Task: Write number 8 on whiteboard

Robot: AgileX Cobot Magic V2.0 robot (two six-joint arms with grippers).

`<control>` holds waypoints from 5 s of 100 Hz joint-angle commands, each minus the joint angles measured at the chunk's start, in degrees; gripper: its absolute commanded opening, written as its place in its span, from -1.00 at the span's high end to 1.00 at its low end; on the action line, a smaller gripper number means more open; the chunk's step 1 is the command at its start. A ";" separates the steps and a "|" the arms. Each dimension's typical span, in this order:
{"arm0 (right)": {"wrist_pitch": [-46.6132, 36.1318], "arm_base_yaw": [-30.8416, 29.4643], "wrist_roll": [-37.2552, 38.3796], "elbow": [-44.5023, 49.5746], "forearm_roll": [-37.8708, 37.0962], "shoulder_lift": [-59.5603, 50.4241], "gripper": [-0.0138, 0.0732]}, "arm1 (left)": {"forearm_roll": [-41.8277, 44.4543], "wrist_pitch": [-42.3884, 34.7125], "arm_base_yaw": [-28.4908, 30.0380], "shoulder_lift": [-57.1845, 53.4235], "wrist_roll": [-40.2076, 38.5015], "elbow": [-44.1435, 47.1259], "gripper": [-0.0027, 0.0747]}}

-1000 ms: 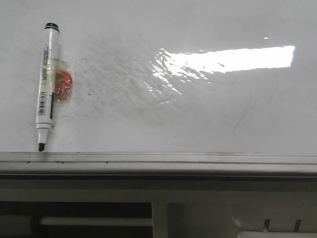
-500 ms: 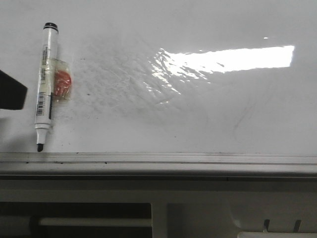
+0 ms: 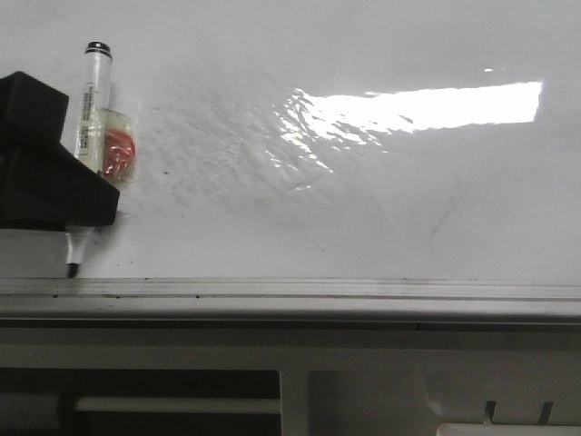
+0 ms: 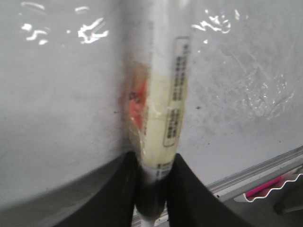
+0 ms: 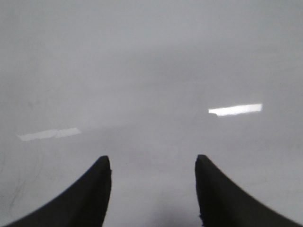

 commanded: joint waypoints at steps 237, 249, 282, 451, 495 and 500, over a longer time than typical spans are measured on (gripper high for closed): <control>6.27 45.77 -37.96 -29.19 0.76 31.62 0.82 | 6.87 8.63 -10.81 -25.55 17.47 -6.65 0.02; 10.15 45.77 -28.76 -32.95 -9.38 31.76 0.82 | 6.87 6.67 -7.25 -33.14 14.36 -1.75 0.08; -6.15 45.77 -8.25 -30.50 -15.00 31.95 0.82 | 1.25 2.06 -3.99 -39.65 14.36 5.03 0.13; 17.33 47.28 11.07 -27.75 -29.05 37.40 0.83 | 1.39 3.78 -3.99 -38.04 14.83 5.03 0.98; 3.00 47.41 11.07 -23.62 -26.59 40.14 0.83 | 1.39 3.78 -3.99 -38.04 14.83 5.03 0.98; 3.98 47.41 11.07 -24.41 -27.80 40.14 0.83 | 1.39 3.78 -3.99 -38.04 14.83 5.03 0.98</control>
